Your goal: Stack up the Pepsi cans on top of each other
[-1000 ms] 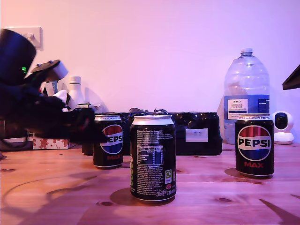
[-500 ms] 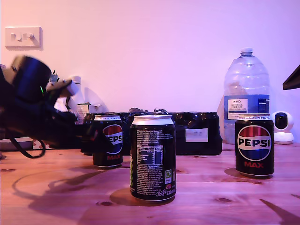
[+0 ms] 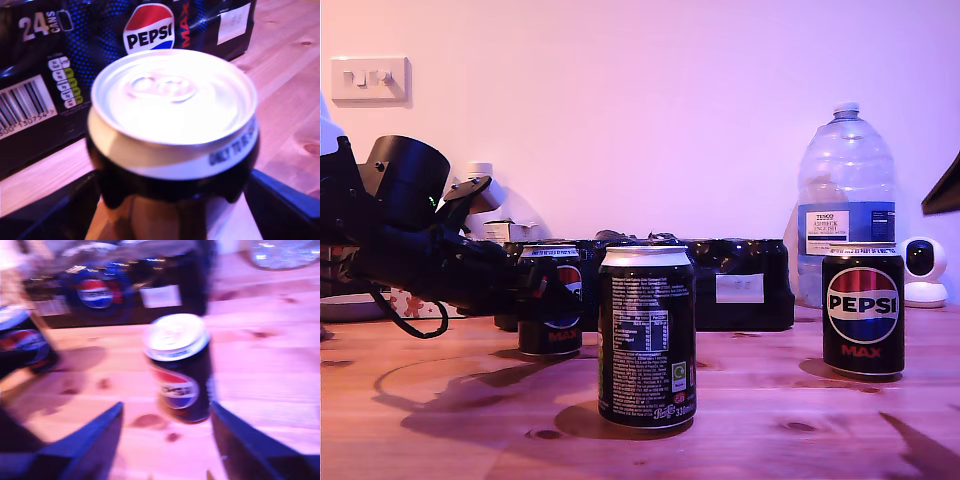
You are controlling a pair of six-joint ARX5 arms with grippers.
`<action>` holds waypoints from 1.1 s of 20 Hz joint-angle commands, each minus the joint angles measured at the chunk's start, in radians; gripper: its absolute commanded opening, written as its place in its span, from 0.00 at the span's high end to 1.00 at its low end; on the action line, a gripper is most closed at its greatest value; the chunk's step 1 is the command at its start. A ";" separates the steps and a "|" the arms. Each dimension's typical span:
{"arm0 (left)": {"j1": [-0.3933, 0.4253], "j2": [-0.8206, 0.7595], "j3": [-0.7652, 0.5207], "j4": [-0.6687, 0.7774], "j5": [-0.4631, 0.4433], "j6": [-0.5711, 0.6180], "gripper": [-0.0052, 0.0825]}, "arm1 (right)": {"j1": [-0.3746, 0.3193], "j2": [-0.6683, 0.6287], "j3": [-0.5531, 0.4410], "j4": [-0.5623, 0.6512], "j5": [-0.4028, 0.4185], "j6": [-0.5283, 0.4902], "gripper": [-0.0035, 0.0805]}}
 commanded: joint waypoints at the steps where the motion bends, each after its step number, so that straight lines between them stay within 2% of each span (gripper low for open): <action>1: 0.000 0.021 0.003 0.005 -0.003 -0.001 0.05 | 0.005 0.049 -0.007 0.018 0.047 0.002 0.18; 6: 0.000 0.021 0.003 0.004 -0.018 -0.007 0.05 | 0.005 0.085 -0.006 0.034 0.046 0.069 0.18; 9: 0.000 0.021 0.003 0.004 -0.018 -0.007 0.05 | 0.004 0.149 -0.006 0.038 0.044 0.064 0.01; 12: 0.000 0.021 0.003 0.006 -0.018 -0.007 0.05 | 0.005 0.254 -0.006 0.116 0.055 0.076 0.02; 13: 0.000 0.021 0.003 0.007 -0.018 -0.007 0.05 | 0.005 0.283 -0.005 0.175 0.046 0.076 0.02; 16: 0.000 0.021 0.003 0.009 -0.018 -0.007 0.05 | 0.009 0.333 0.000 0.265 0.039 0.090 0.02; 20: 0.000 0.021 0.003 0.009 -0.018 -0.007 0.05 | 0.013 0.412 0.000 0.386 -0.005 -0.083 0.02; 22: 0.000 0.021 0.003 0.009 -0.019 -0.007 0.05 | 0.014 0.460 0.000 0.466 -0.008 -0.134 0.02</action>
